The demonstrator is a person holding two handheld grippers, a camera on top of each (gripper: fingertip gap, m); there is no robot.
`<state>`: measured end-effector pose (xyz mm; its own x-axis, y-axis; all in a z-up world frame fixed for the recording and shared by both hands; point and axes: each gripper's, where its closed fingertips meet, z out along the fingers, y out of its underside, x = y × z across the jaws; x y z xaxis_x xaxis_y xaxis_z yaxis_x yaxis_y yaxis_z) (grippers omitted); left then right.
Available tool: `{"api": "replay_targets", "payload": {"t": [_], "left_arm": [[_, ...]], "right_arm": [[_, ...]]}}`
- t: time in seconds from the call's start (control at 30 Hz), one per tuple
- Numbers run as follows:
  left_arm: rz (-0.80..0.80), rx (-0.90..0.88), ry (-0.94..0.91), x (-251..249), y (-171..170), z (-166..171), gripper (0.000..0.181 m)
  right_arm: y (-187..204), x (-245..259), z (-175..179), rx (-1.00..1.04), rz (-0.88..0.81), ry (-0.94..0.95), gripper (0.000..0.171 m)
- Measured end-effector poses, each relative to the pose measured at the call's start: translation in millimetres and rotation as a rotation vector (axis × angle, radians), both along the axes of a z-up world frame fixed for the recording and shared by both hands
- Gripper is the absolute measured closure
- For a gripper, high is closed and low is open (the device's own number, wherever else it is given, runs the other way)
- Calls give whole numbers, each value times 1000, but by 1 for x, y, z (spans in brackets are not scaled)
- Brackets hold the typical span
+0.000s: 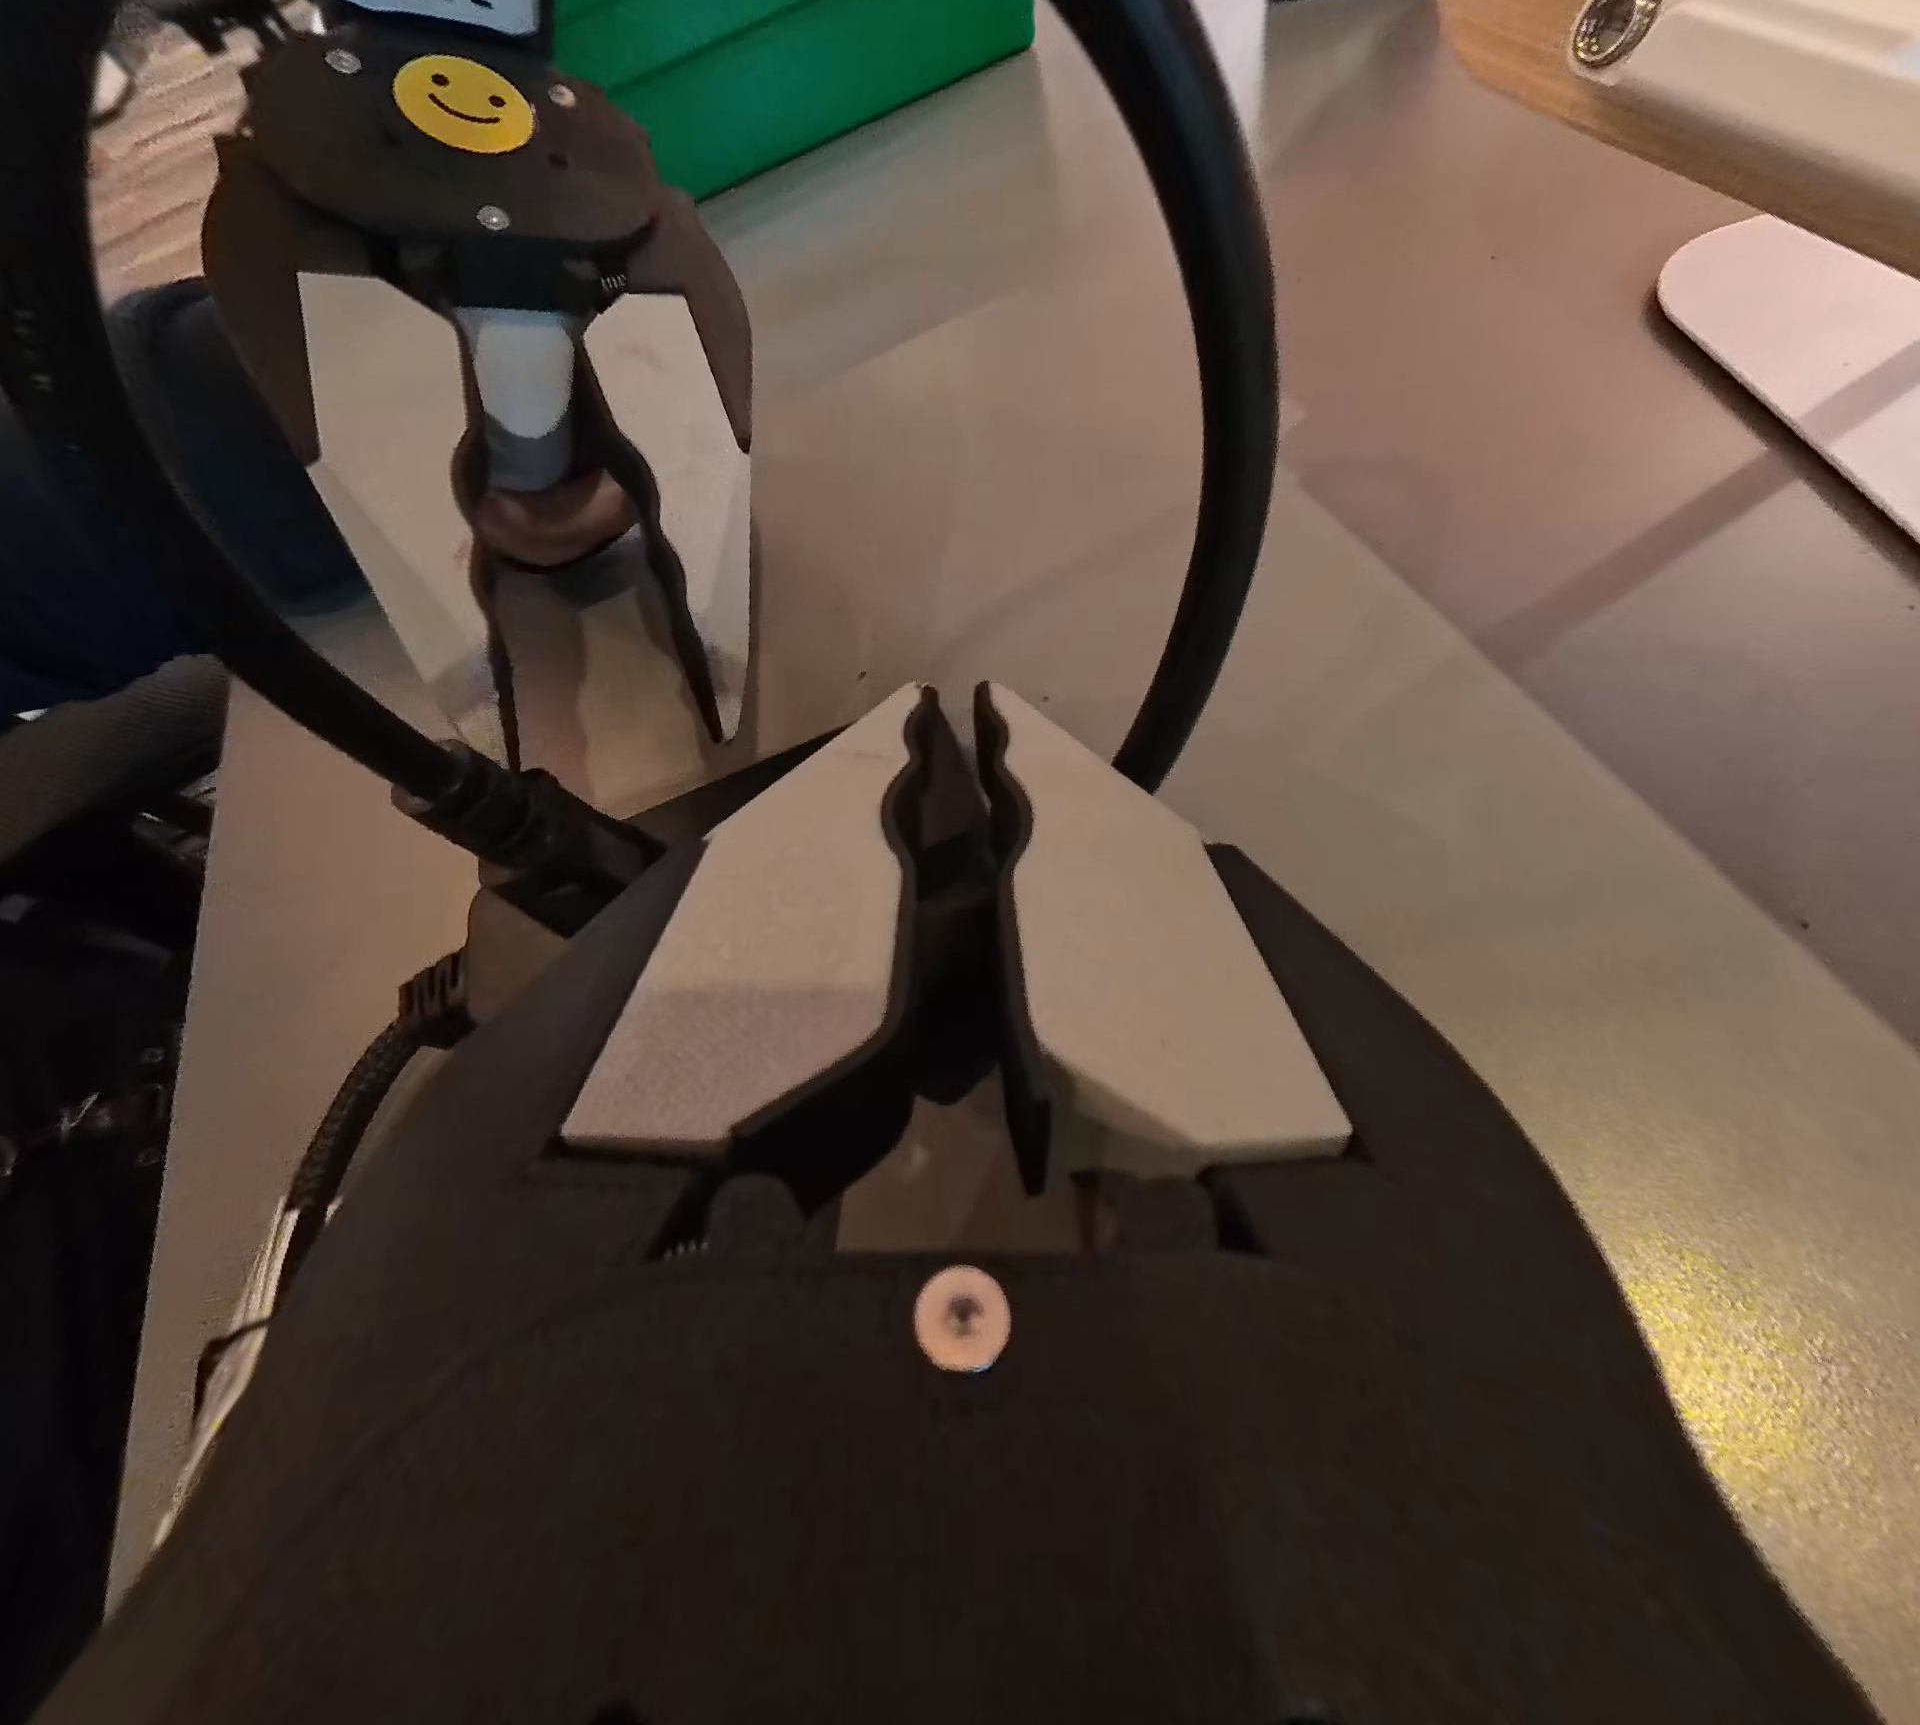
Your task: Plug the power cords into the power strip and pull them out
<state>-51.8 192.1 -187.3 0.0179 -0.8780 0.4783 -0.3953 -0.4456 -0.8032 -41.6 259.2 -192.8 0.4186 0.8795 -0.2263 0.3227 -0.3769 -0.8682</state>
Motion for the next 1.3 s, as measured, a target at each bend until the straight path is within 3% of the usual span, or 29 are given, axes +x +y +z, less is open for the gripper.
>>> {"api": "replay_targets", "payload": {"t": [0.07, 0.23, 0.4, 0.53, 0.7, 0.93, 1.0, 1.17, 1.3], "left_arm": [[-10, 77, 20, -2, 0, 1, 146], [-61, 230, 35, -7, -7, 2, 135], [-118, 386, 152, 2, -18, -25, 126], [-90, 482, 169, 11, -16, -27, 125], [-80, 556, 156, 21, -18, -24, 125], [-134, 502, 160, 27, -27, -27, 125], [-177, 491, 170, 27, -34, -31, 148], [-161, 511, 174, 27, -32, -31, 149], [-171, 506, 185, 27, -34, -33, 139]], "right_arm": [[0, 3, 2, 2, 2, 0, 169], [-3, 12, 26, 92, 11, 62, 154], [-50, 7, 47, 241, 230, 110, 155], [-81, -5, 41, 281, 356, 98, 155], [-87, -23, 2, 193, 401, -50, 146], [-97, -34, 15, 150, 441, 74, 157], [-95, -36, 15, 141, 435, 78, 157], [-95, -36, 15, 167, 435, 58, 157], [-92, -38, 14, 201, 406, 31, 158]]}}
